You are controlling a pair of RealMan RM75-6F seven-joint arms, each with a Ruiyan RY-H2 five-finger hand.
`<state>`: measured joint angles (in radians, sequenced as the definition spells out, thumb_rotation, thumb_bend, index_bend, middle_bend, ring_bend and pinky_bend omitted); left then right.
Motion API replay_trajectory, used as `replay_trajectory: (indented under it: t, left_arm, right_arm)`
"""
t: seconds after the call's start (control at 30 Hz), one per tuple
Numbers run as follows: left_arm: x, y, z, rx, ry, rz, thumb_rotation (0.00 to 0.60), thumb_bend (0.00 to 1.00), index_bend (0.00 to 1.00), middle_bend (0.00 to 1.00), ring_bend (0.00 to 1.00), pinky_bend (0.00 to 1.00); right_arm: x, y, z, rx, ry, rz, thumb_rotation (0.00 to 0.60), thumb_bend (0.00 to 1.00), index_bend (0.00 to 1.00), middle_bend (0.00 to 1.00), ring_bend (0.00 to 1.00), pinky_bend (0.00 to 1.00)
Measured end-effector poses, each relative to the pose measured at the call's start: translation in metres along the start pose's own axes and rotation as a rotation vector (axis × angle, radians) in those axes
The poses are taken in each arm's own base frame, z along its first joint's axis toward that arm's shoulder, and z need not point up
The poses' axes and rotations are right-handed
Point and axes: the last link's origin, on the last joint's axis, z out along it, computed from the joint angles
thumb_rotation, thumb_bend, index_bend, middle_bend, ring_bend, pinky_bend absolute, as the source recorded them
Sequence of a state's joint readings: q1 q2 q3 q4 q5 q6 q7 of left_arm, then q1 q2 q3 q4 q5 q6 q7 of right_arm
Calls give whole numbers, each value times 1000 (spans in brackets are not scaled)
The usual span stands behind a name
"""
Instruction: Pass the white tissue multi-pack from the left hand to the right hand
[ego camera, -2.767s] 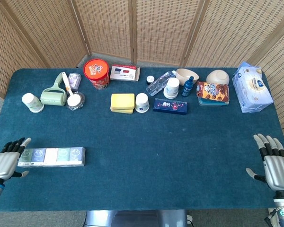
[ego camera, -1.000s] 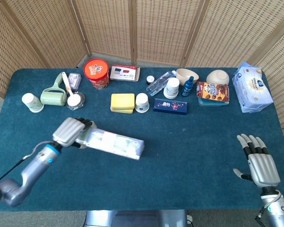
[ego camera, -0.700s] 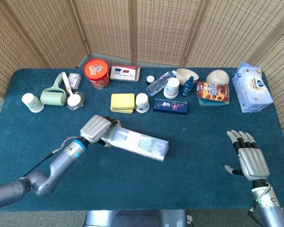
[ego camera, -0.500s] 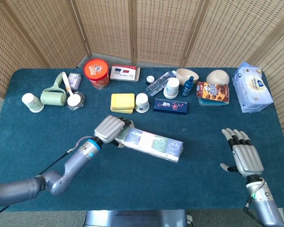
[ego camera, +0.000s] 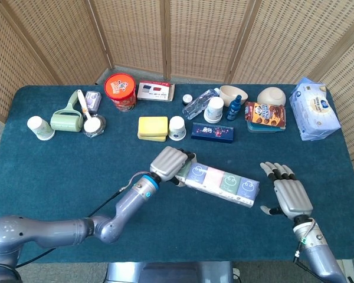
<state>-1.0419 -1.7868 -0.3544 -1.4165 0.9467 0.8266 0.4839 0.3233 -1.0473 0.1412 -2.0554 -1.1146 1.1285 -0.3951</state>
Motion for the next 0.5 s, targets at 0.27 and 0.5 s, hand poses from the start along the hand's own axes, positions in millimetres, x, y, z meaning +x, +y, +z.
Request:
replay_trajectory:
  t: [0.27,0.5]
  left_arm:
    - [1,3,10,23,21,4,600,0,436,554,410,543]
    - [-2,5,10,22,19,-24,600,0,435,553,409,543]
  right_arm:
    - [-3,-11,-11,26,-73,-21,600,0,0,0,0,0]
    - [-4,-21,-7,51,-83,-30,600,0,0,0,0,0]
